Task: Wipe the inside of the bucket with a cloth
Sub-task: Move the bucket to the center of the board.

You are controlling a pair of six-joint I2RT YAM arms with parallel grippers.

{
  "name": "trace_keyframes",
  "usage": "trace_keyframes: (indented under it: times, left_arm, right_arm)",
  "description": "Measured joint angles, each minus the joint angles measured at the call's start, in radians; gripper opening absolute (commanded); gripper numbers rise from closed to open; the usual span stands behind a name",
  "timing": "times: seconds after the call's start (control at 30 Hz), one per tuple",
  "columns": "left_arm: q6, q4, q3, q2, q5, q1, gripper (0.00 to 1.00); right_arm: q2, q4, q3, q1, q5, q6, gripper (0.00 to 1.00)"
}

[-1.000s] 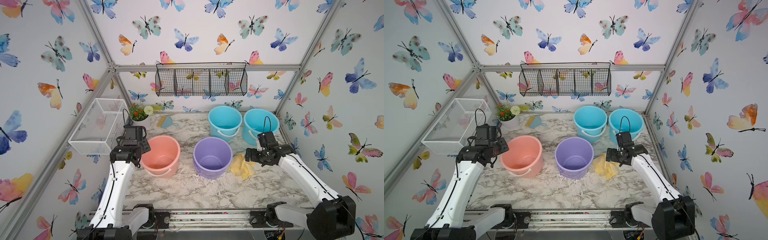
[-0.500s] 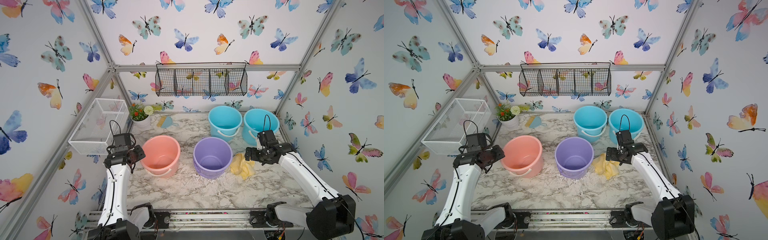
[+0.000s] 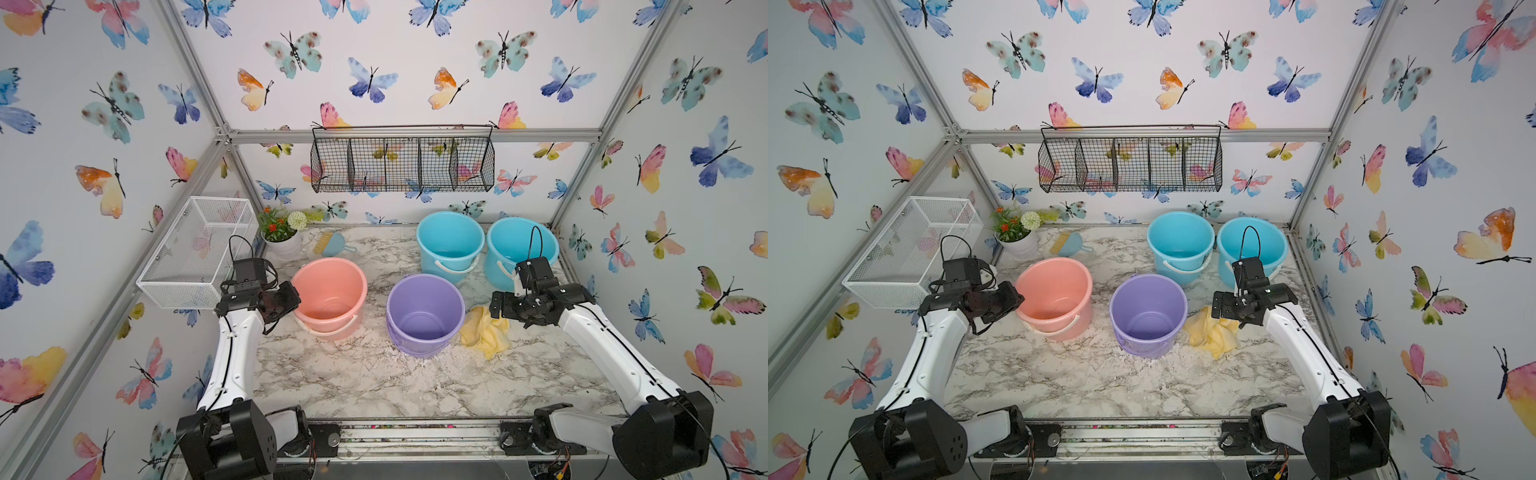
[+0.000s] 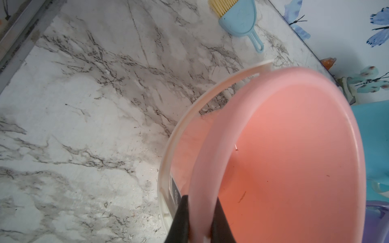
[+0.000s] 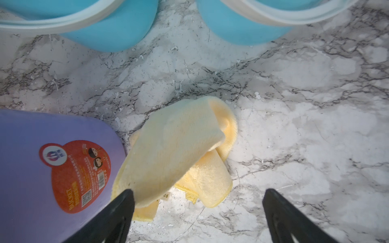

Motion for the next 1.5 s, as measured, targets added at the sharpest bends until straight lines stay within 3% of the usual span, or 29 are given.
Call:
trace_keyframes:
  times: [0.37,0.57,0.6,0.7,0.8,1.1,1.17,1.3,1.5]
  left_arm:
    - [-0.086,0.084,0.191,0.196,-0.039,-0.282,0.06]
    - [-0.113,0.125,0.275,0.333,-0.058,-0.364,0.10]
    - [-0.114,0.127,0.285,0.348,-0.061,-0.369,0.13]
    - [-0.116,0.129,0.311,0.388,-0.061,-0.380,0.36]
    - [-0.119,0.130,0.329,0.388,-0.063,-0.381,0.52]
    - [-0.089,0.132,0.336,0.300,-0.119,-0.371,0.81]
    - [-0.076,0.130,0.327,0.243,-0.150,-0.359,0.97]
    - [-0.051,0.145,0.249,0.100,-0.239,-0.316,0.98]
    - [-0.021,0.227,-0.013,-0.138,-0.420,-0.287,0.98]
  right_arm:
    - [0.034,-0.009,0.103,0.000,-0.140,-0.032,0.98]
    - [0.060,-0.024,0.152,0.000,-0.233,-0.058,0.98]
    - [0.069,-0.025,0.153,0.000,-0.246,-0.061,0.98]
    - [0.117,-0.037,0.160,0.000,-0.286,-0.066,0.98]
    - [0.138,-0.033,0.168,-0.002,-0.298,-0.066,0.98]
    - [0.060,0.016,0.167,-0.001,-0.100,-0.048,0.99]
    - [0.045,0.043,0.156,-0.001,-0.022,-0.049,1.00]
    - [-0.010,0.121,0.056,-0.001,0.124,-0.060,0.99]
    - [-0.173,0.338,-0.254,-0.002,0.320,-0.121,0.98]
